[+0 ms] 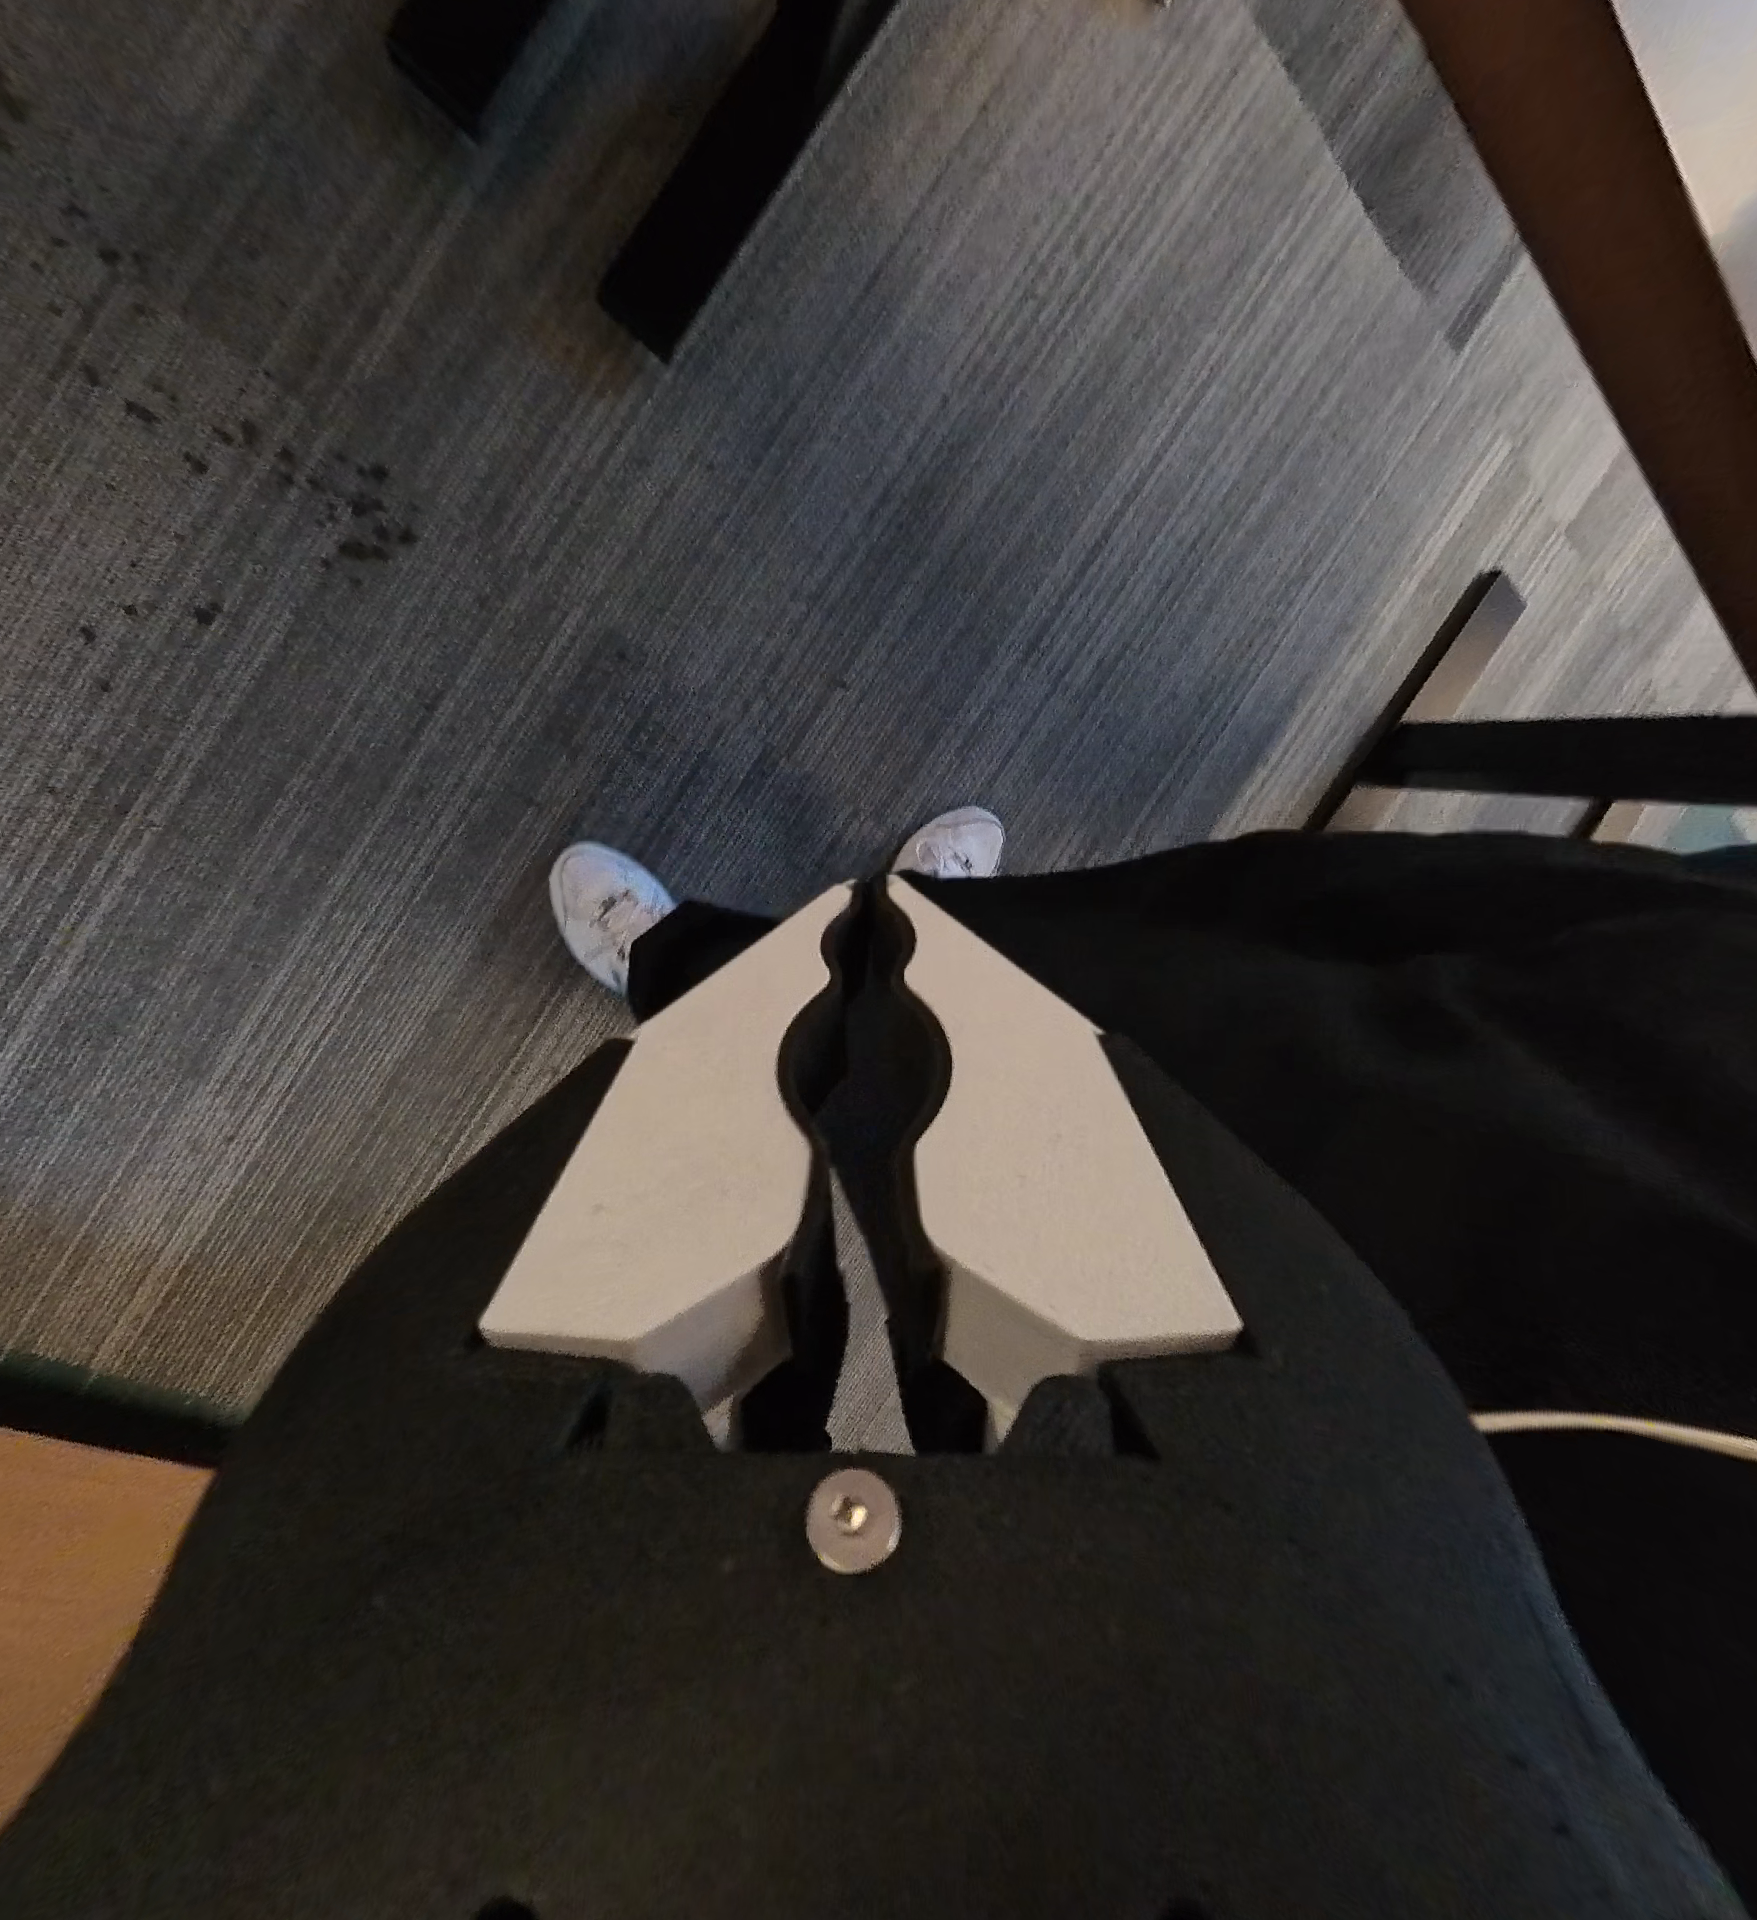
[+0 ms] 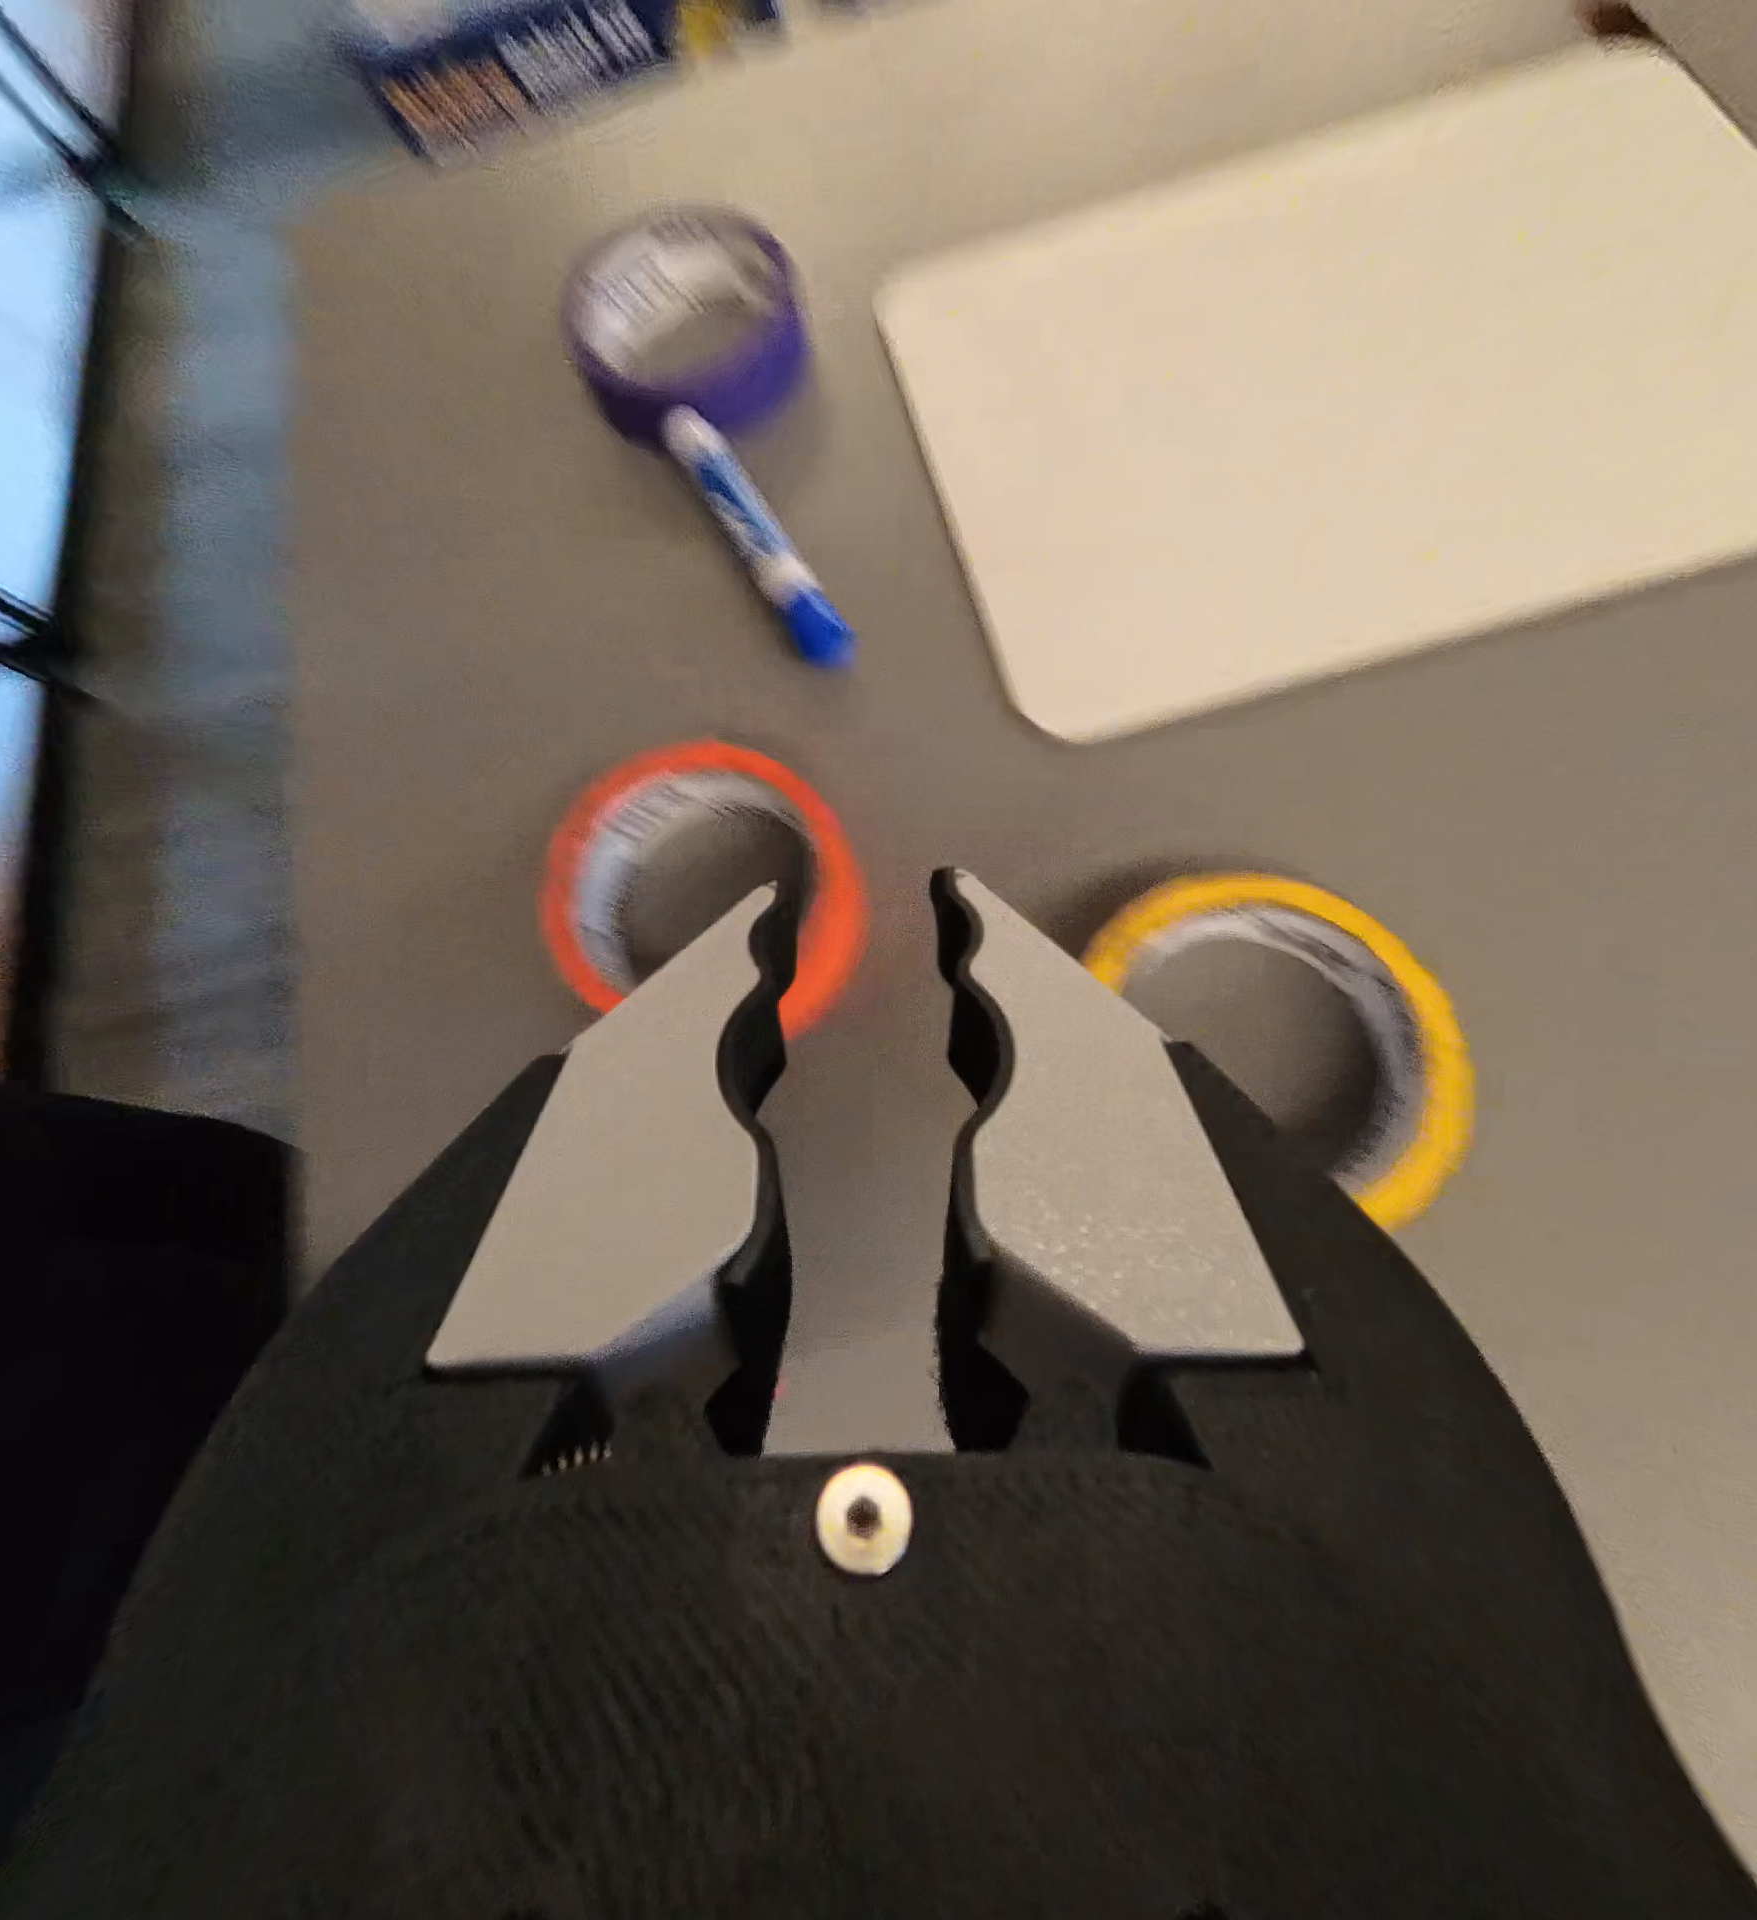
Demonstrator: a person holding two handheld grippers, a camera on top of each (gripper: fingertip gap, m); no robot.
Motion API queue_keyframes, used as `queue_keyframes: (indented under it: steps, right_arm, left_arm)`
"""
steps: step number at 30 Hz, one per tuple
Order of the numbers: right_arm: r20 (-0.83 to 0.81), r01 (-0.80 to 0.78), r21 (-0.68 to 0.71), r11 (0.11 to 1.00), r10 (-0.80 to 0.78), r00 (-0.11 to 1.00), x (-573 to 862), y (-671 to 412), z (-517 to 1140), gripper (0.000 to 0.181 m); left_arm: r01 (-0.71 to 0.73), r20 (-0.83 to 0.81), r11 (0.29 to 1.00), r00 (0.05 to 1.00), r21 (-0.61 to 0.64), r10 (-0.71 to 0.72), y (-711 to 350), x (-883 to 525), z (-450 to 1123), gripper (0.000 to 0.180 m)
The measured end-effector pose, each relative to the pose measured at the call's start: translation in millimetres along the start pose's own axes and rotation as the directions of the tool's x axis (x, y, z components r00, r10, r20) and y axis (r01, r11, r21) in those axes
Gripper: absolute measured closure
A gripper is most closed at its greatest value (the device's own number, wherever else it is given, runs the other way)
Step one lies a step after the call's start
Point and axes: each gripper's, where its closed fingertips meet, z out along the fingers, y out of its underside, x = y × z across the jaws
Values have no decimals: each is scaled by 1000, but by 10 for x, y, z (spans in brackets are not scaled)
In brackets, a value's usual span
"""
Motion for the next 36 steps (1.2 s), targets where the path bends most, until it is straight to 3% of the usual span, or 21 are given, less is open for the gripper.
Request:
queue_keyframes:
  steps: [4, 7, 11, 14, 17, 19, 22, 26, 29, 32, 33, 36]
  right_arm:
    - [278, -82, 222, 972, 18, 961, -1120, -553, 73, 156]
    - [385, 9, 266, 964, -114, 916, -2000, -964, 413, 158]
    - [366, 181, 358, 916, -316, 875, -2931, -1854, 1090, 160]
    - [223, 271, 558, 785, -456, 861, -3463, -2876, 1495, 160]
    - [94, 283, 707, 648, -482, 871, -3979, -3839, 1839, 157]
    - [66, 230, 758, 610, -424, 903, -4323, -4372, 2074, 153]
    - [100, 151, 803, 577, -380, 920, -4923, -4980, 2416, 163]
    - [-12, 303, 774, 556, -466, 885, -5472, -5480, 2981, 174]
    - [-79, 374, 782, 498, -517, 853, -5674, -5797, 3371, 163]
    - [-29, 349, 781, 517, -530, 848, -5816, -6091, 3860, 149]
    - [9, 327, 776, 539, -528, 849, -5858, -6188, 4058, 147]
    - [180, 242, 754, 610, -546, 818, -6063, -6444, 4744, 146]
  left_arm:
    - [79, 16, 984, 996, 158, -82, -193, -340, -252, 180]
    - [102, 35, 916, 992, 387, -125, -724, -739, -762, 180]
    - [-16, 119, 751, 989, 661, -83, -1477, -1339, -1928, 180]
    - [-168, 235, 615, 971, 770, -29, -1809, -1815, -2953, 180]
    - [-347, 371, 522, 927, 779, 63, -1921, -2294, -3795, 180]
    - [-419, 411, 519, 901, 745, 137, -1894, -2604, -4146, 180]
    - [-366, 353, 518, 927, 773, 128, -1801, -3120, -4498, 180]
    - [-248, 239, 351, 969, 903, 69, -1844, -3672, -4965, 180]
    - [-325, 323, 319, 944, 890, 58, -2072, -4104, -5076, 180]
    - [-407, 403, 278, 912, 870, 75, -2529, -4488, -5144, 178]
    - [-422, 415, 264, 906, 868, 83, -2718, -4640, -5157, 169]
    - [-427, 407, 292, 904, 856, 131, -3299, -5186, -5093, 167]
